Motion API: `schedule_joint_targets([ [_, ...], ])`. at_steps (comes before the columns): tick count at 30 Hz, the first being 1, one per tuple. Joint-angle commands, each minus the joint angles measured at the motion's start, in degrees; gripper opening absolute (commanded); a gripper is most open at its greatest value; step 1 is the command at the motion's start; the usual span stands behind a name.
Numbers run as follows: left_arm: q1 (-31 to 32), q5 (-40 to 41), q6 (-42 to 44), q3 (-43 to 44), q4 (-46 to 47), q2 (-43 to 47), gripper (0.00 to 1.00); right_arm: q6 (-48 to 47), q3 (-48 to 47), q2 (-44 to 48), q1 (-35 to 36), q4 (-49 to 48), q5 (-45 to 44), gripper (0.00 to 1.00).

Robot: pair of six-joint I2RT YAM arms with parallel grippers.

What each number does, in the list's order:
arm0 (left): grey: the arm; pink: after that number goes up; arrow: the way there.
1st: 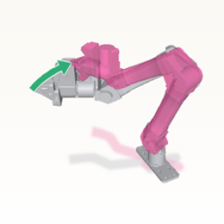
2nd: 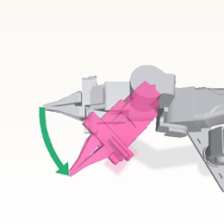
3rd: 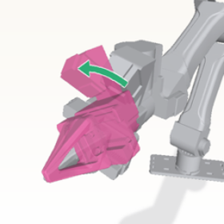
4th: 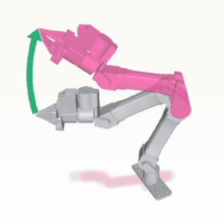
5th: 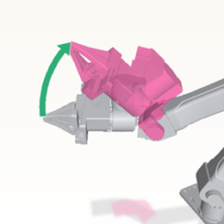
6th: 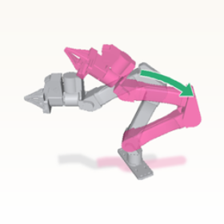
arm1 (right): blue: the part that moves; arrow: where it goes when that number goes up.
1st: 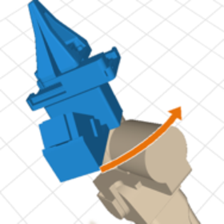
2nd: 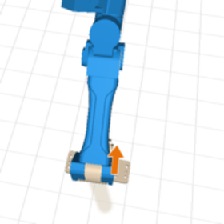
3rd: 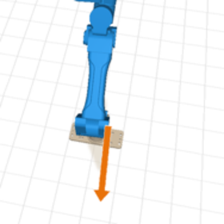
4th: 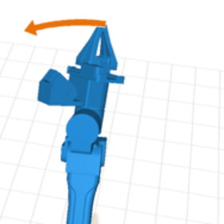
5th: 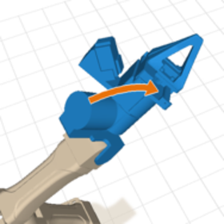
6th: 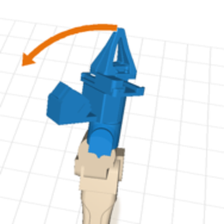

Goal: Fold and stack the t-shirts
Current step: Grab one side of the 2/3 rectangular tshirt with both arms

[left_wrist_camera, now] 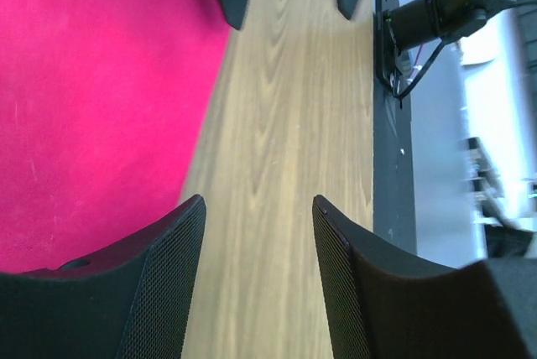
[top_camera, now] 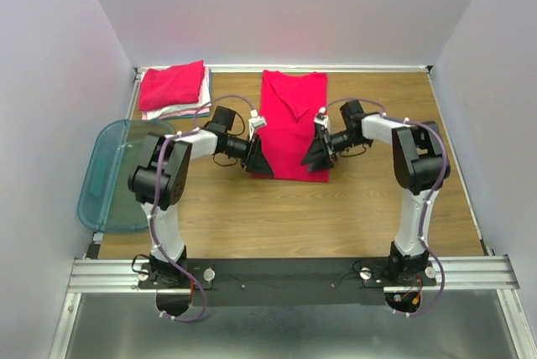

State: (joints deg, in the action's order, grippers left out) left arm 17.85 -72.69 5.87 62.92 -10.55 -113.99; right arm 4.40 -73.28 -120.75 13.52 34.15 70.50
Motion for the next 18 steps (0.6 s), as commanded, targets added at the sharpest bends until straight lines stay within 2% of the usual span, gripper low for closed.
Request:
schedule_joint_targets([
  [1,0.35,2.81,6.60,1.68,-5.61,11.31,0.61,-2.64,-6.17,9.20,-0.51,4.77,-2.99,0.80],
  [4,0.44,6.84,14.41,4.49,-12.27,14.93,0.59,-7.90,-9.41,13.34,-0.42,9.68,-7.82,0.80],
  [7,0.44,13.95,22.13,5.73,-14.59,19.31,0.54,-17.01,-10.49,16.49,0.27,14.61,-19.05,0.77],
  [8,0.44,16.32,24.17,4.77,-14.16,20.55,0.53,-19.15,-9.96,17.29,0.63,14.71,-26.65,0.76],
  [11,0.87,26.59,33.31,1.53,-12.57,24.60,0.45,-26.89,-6.29,20.72,2.73,14.19,-39.59,0.65],
  [12,1.31,28.54,35.42,0.46,-12.22,25.83,0.44,-29.25,-5.40,22.03,4.13,13.06,-41.82,0.58],
  [15,2.63,34.09,44.30,-4.37,-11.08,27.77,0.42,-31.90,-0.74,24.76,8.17,9.89,-49.39,0.51],
  [18,5.96,39.01,49.93,-9.38,-7.66,30.05,0.42,-33.58,3.04,27.05,12.13,5.24,-56.07,0.48],
])
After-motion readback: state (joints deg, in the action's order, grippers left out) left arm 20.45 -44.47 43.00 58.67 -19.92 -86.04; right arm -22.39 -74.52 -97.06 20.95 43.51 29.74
